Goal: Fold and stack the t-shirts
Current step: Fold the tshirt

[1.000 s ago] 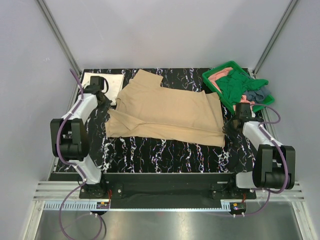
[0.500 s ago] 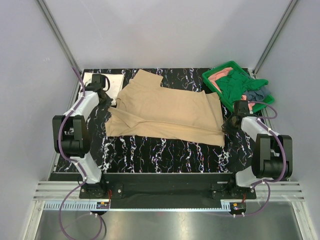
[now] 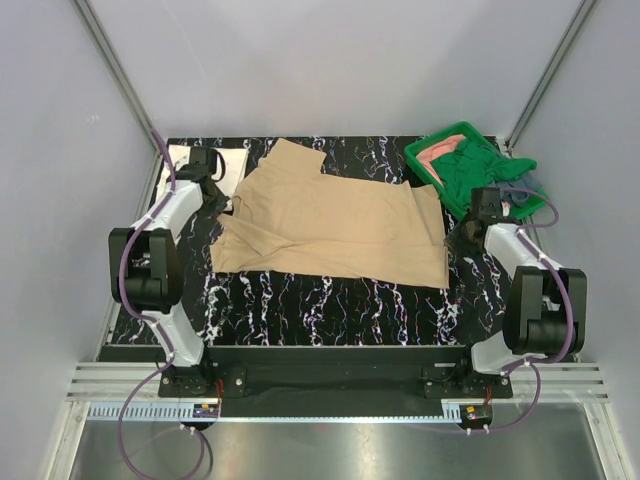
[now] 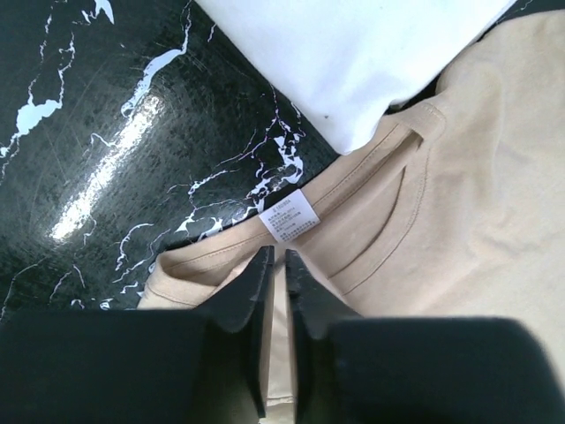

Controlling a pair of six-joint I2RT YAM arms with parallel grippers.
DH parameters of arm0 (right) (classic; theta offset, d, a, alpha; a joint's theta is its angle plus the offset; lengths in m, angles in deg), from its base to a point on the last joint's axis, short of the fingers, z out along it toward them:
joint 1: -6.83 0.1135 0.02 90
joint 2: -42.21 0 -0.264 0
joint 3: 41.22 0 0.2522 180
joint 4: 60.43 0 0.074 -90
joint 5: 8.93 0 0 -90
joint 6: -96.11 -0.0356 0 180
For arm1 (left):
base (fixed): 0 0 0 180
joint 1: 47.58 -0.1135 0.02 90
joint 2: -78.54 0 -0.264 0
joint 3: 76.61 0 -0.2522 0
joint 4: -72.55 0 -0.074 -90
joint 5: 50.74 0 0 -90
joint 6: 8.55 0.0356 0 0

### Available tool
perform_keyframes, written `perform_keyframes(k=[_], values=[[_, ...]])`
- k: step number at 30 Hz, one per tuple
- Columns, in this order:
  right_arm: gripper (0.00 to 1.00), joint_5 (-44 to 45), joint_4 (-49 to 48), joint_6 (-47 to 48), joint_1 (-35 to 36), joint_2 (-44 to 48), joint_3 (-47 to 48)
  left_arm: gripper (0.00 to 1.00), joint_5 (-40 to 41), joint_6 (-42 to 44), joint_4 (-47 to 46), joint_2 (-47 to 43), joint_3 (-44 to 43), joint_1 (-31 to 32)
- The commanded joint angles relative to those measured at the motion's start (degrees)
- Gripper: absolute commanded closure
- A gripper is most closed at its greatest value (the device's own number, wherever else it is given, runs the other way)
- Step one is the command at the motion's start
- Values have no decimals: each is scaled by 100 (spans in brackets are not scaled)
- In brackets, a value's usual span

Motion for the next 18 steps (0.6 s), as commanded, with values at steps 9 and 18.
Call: perform_keyframes(k=[9, 18], values=[[72, -1203, 544, -735, -3, 947, -472, 72, -964, 619, -269, -1239, 296, 195], [75, -925, 209, -674, -3, 291, -738, 67, -2373, 770, -1183, -1953, 2476, 371]])
